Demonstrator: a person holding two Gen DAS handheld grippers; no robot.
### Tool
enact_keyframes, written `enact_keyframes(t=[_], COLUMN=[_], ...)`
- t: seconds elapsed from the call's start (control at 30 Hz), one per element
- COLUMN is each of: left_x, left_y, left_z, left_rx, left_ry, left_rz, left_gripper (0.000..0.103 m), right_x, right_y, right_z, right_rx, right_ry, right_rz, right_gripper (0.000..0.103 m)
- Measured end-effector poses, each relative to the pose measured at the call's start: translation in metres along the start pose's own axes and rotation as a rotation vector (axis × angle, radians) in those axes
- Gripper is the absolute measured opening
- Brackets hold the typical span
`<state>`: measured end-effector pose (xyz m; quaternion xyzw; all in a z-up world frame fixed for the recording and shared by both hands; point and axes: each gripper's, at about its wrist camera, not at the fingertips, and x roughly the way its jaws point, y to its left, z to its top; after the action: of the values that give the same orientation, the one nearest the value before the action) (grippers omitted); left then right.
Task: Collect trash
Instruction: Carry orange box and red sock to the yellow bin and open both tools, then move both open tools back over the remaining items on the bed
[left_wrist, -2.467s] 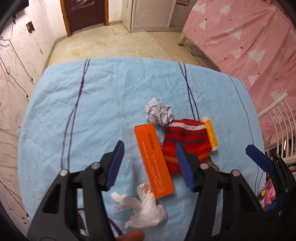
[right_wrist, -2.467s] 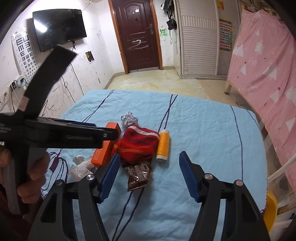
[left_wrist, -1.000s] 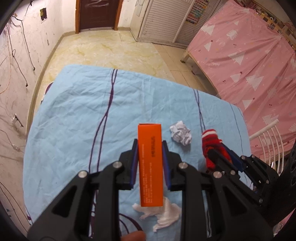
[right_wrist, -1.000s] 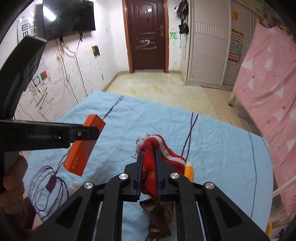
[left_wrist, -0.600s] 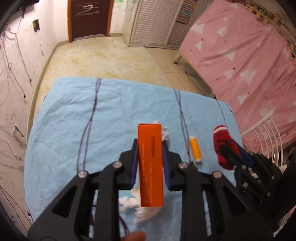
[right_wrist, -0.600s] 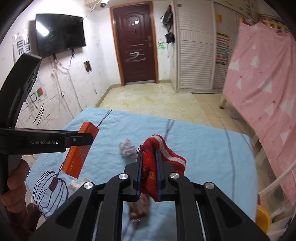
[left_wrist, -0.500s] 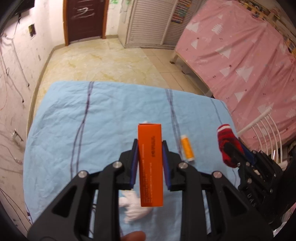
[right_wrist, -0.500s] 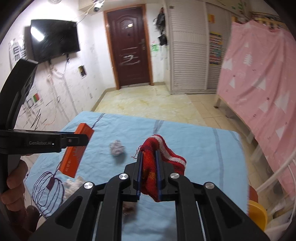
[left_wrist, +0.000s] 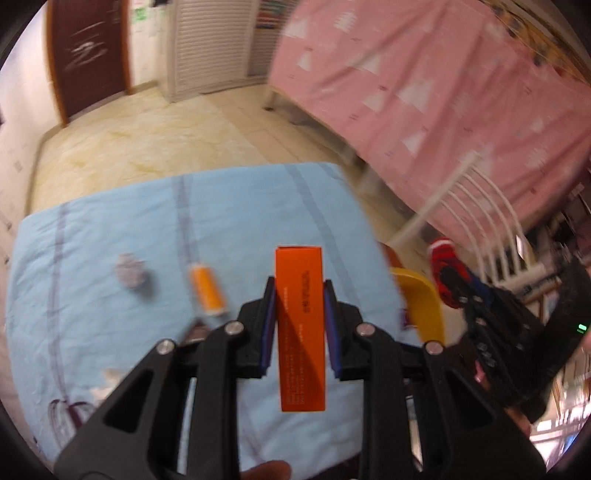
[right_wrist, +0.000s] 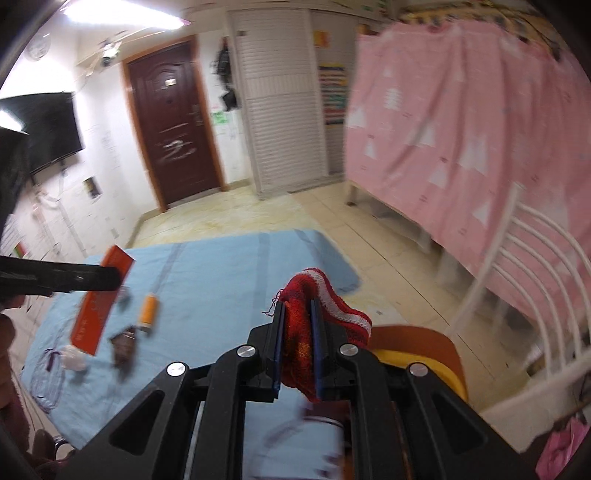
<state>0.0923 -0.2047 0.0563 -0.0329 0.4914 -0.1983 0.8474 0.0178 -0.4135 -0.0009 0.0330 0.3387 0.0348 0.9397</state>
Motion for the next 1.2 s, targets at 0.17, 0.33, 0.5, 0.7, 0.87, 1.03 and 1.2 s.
enact_keyframes(t=[0.17, 0.33, 0.5, 0.7, 0.87, 1.03, 1.2], left_x=[0.025, 0.063, 0.097, 0.120, 0.122, 0.112, 0.090], left_y=[-0.064, -0.126, -0.165, -0.188, -0.190, -0.173, -0.143], left_z=[0.005, 0.007, 0.005, -0.002, -0.005, -0.003, 0.001], left_rx=[0.102, 0.185, 0.232, 0.272, 0.271, 0.235, 0.195], left_ry=[0.037, 0.094, 0.137, 0.169, 0.162, 0.154, 0.120], left_rz=[-0.077, -0.121, -0.112, -0.109, -0.105, -0.105, -0.104], left_gripper=[0.022, 0.022, 0.022, 0.023, 0.038, 0.039, 0.045], right_x=[0.008, 0.019, 0.022, 0.022, 0.019, 0.017, 0.017], right_y=[-0.049, -0.081, -0.097, -0.110, -0.114, -0.106, -0.096], right_z=[-0.030, -0.052, -0.066, -0.072, -0.075, -0.071, -0.063], right_rx=[0.081, 0.156, 0.177, 0.196, 0.223, 0.210, 0.192], right_ry=[0.048, 0.079, 0.096, 0.106, 0.103, 0.099, 0.083], right_rz=[-0.069, -0.081, -0.081, -0.068, -0.052, -0.051, -0.050], right_gripper=[0.006, 0.006, 0.006, 0.009, 0.012, 0.022, 0.056])
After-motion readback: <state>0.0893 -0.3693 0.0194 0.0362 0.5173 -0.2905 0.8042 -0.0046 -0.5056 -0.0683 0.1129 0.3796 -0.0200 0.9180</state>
